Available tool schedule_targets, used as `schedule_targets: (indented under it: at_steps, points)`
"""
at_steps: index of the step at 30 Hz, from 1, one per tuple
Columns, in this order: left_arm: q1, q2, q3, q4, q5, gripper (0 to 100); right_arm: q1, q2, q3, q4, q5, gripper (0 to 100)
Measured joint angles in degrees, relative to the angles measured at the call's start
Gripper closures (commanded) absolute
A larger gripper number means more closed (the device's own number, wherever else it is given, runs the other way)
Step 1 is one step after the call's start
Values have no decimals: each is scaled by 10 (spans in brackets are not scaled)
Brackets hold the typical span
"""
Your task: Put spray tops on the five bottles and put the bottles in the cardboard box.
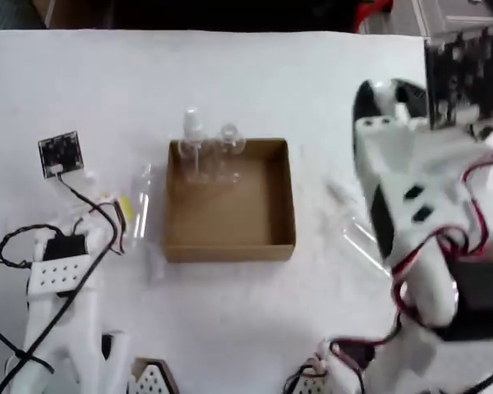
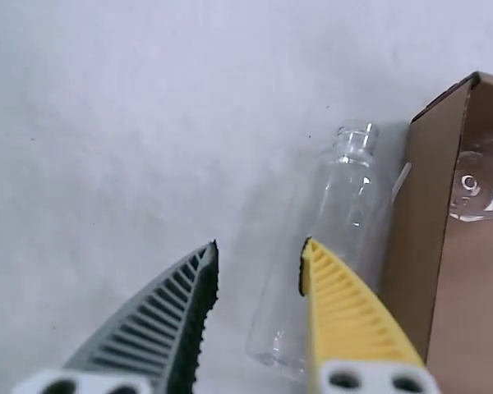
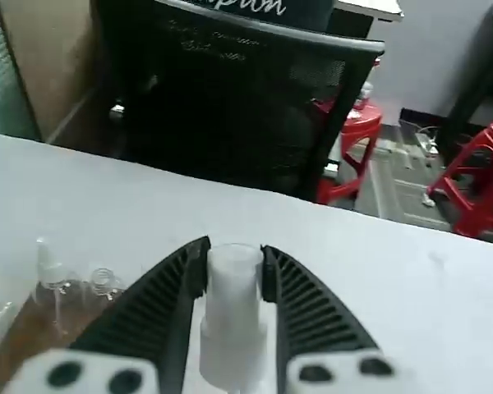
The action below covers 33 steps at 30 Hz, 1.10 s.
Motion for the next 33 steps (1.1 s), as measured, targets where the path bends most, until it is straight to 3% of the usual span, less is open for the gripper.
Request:
schedule_targets:
  at_steps: [5, 10, 17, 33]
  points:
    - [0, 0, 0, 0, 0, 842, -49, -69, 75, -14, -42, 982]
    - [0, 0, 0, 0, 0, 842, -115, -199, 189, -101, -45, 982]
    - [0, 0, 0, 0, 0, 842, -131, -314, 375, -227, -20, 982]
    - [0, 0, 0, 0, 0, 842, -135, -335, 377, -251, -18, 982]
